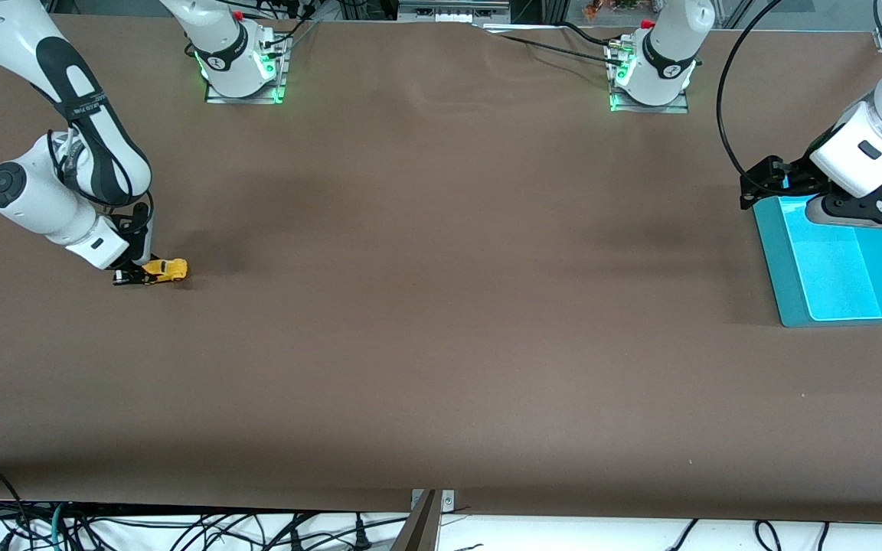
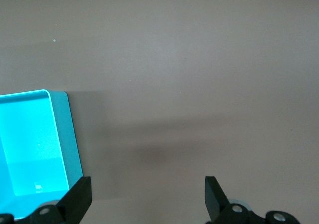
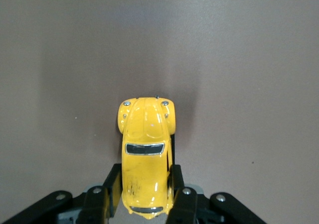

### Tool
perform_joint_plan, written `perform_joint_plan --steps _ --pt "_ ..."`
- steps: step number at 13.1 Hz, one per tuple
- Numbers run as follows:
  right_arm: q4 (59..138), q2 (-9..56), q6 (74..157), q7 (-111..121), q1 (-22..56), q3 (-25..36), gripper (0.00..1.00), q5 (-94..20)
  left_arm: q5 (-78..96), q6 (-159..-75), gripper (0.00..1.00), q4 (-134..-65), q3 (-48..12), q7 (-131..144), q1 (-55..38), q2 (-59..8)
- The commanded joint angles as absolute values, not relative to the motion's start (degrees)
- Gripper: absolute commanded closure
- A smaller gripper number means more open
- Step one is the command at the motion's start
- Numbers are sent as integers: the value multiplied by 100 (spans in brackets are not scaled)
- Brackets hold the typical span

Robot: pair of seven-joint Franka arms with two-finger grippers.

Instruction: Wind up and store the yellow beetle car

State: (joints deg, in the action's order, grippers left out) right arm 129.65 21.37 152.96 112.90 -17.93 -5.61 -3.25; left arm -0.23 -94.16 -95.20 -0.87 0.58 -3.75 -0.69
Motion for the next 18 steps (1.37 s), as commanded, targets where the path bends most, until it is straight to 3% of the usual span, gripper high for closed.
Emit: perform_joint_plan --steps 1,5,9,13,18 --pt "12666 2479 14899 11392 -1942 -729 2 -448 -202 -9316 0 -9343 -88 88 -396 -149" --pt "12043 2417 14056 10882 -1925 -1133 0 -448 -228 -9334 0 -9256 -158 79 -431 -193" --pt "10892 2277 12423 10442 -1828 -1432 0 -334 -229 -9325 0 -9237 -202 79 -422 -229" --pt "10354 1663 11734 9926 -1819 -1433 0 -308 -220 -9308 0 -9237 -220 123 -431 -220" --pt "10345 635 10900 7329 -1828 -1380 0 35 -220 -9308 0 -9229 -220 123 -422 -220"
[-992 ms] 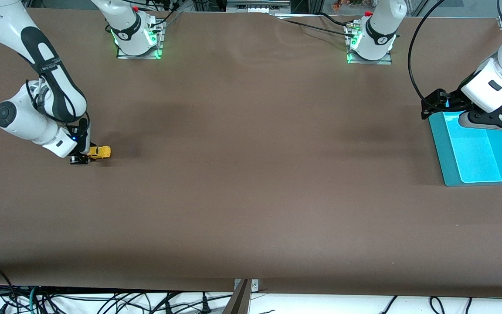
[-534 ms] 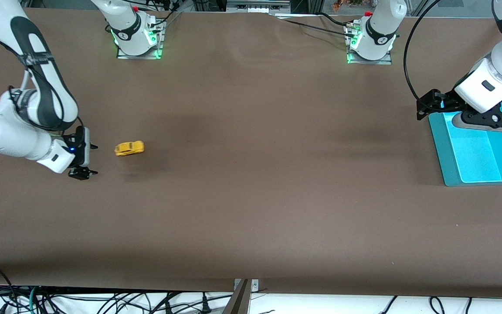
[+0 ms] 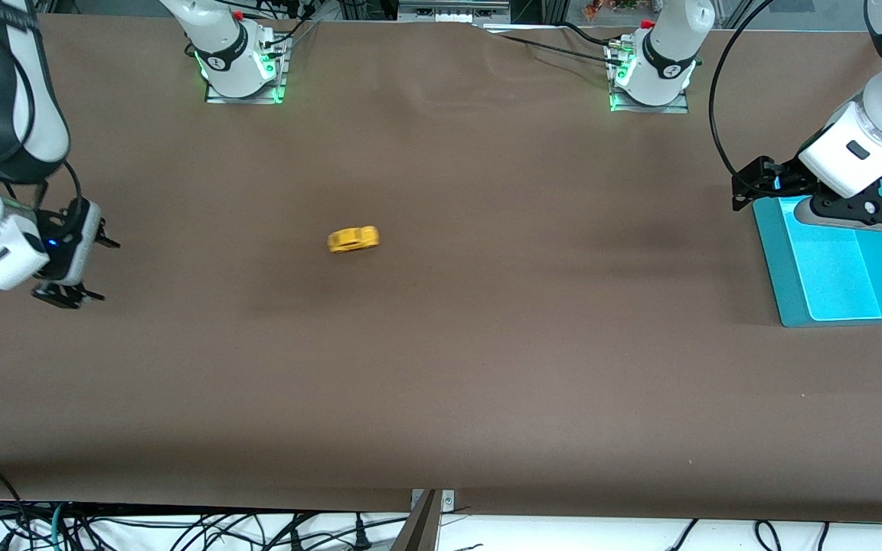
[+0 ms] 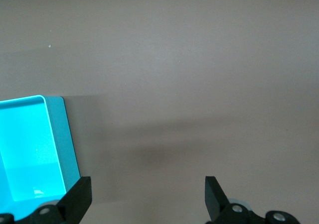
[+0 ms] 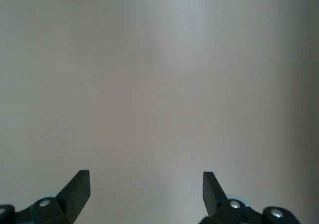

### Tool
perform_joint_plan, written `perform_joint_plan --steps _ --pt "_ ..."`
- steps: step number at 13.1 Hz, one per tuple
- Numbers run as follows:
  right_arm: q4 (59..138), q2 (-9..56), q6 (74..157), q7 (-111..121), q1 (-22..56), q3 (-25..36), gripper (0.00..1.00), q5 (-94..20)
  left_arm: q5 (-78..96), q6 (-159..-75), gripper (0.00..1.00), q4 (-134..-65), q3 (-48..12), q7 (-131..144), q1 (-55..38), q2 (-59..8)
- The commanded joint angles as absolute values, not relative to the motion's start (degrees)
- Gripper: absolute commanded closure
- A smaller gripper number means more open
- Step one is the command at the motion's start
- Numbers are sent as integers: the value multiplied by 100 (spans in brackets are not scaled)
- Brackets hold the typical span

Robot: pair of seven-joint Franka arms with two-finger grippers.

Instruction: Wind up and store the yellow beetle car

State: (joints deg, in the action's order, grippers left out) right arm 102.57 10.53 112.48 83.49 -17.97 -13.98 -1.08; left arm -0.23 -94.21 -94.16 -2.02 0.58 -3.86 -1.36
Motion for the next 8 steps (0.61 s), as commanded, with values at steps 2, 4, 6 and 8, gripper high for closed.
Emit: perform_joint_plan --steps 2,4,6,8 --pt "10275 431 10496 5930 -1828 -1267 0 -87 -211 -9308 0 -9237 -220 132 -413 -220" --pt "10169 221 10144 5111 -1828 -1152 0 -176 -220 -9316 0 -9229 -228 132 -431 -229" --pt "10108 1 9854 4118 -1758 -968 0 -263 -220 -9308 0 -9229 -229 132 -431 -220" --pt "9915 -79 9581 3212 -1592 -862 0 -299 -220 -9308 0 -9229 -229 132 -431 -228"
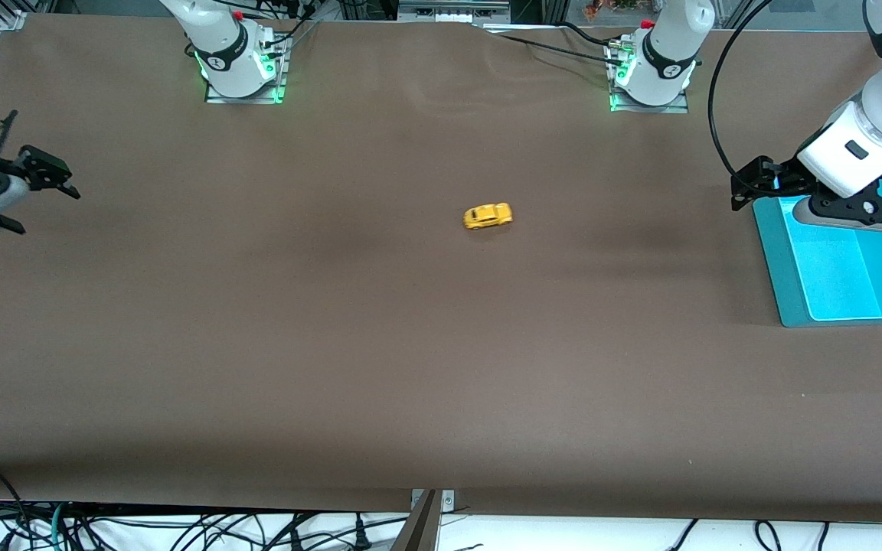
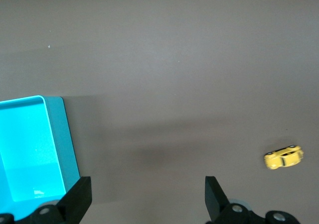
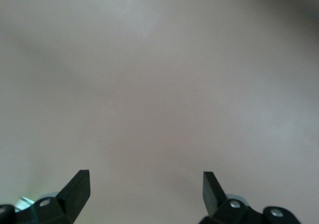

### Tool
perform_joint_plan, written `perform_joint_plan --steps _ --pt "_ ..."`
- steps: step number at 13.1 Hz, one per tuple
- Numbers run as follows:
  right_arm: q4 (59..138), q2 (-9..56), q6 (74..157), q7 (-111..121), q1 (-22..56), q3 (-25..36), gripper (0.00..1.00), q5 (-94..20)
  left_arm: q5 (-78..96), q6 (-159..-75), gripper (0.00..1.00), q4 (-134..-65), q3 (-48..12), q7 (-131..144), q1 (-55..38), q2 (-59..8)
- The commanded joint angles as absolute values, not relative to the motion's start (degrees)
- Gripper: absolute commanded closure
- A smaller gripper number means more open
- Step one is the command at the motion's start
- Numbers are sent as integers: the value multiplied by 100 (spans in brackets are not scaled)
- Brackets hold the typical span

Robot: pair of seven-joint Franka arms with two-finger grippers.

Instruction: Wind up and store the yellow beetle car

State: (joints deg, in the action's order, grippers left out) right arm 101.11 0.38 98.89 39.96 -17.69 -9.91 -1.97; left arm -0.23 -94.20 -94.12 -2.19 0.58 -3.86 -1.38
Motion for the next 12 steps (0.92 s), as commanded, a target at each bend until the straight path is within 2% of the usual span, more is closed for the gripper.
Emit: perform_joint_plan --steps 1,6,8,11,12 --pt "9853 -88 9502 2912 -1565 -853 0 -299 -211 -9316 0 -9229 -229 123 -431 -246" --pt "9844 -334 9273 1566 -1100 -773 0 -238 -158 -8992 0 -9149 -290 123 -685 -510" --pt "9844 -352 9255 1338 -933 -686 0 -220 -132 -8589 0 -9193 -403 36 -712 -536" --pt "9844 -404 9150 854 -642 -457 0 -211 -1 -8517 0 -9439 -720 -375 -694 -545" --pt "9844 -404 9123 826 -642 -448 0 -211 191 -8586 0 -9744 -755 -822 -694 -528"
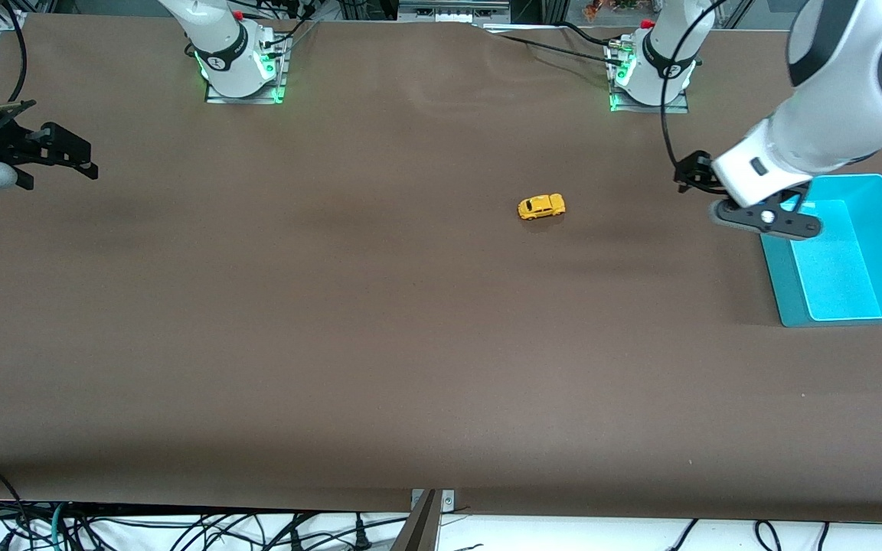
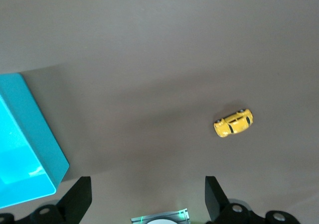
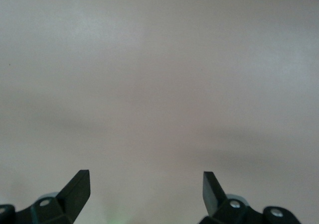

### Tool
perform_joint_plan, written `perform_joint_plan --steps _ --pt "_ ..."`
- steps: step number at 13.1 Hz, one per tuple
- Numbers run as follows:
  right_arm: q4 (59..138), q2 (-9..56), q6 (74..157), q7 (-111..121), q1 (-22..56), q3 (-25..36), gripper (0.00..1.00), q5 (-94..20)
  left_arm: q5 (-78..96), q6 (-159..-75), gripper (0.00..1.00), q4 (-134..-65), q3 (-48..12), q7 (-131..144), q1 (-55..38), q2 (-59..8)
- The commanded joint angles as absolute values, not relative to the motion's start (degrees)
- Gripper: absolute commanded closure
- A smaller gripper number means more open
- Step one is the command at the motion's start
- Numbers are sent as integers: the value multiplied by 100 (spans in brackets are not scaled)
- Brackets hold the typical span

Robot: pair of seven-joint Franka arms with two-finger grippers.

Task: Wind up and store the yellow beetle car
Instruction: 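Move the left gripper from the box toward the yellow car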

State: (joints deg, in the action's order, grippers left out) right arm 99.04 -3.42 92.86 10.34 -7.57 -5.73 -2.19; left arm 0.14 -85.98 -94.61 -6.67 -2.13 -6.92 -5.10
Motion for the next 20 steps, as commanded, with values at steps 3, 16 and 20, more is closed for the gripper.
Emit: perform_joint_plan --steps 3,16,20 --pt "9721 -352 9088 826 -642 -457 0 -202 501 -9148 0 -10317 -765 -1773 -703 -492" --pt "9677 -246 9141 826 -677 -448 0 -167 -1375 -13525 0 -13149 -2434 -2048 -940 -1430" --pt "9677 -246 9123 826 -668 -448 0 -167 -1670 -13799 0 -13148 -2505 -1908 -932 -1855"
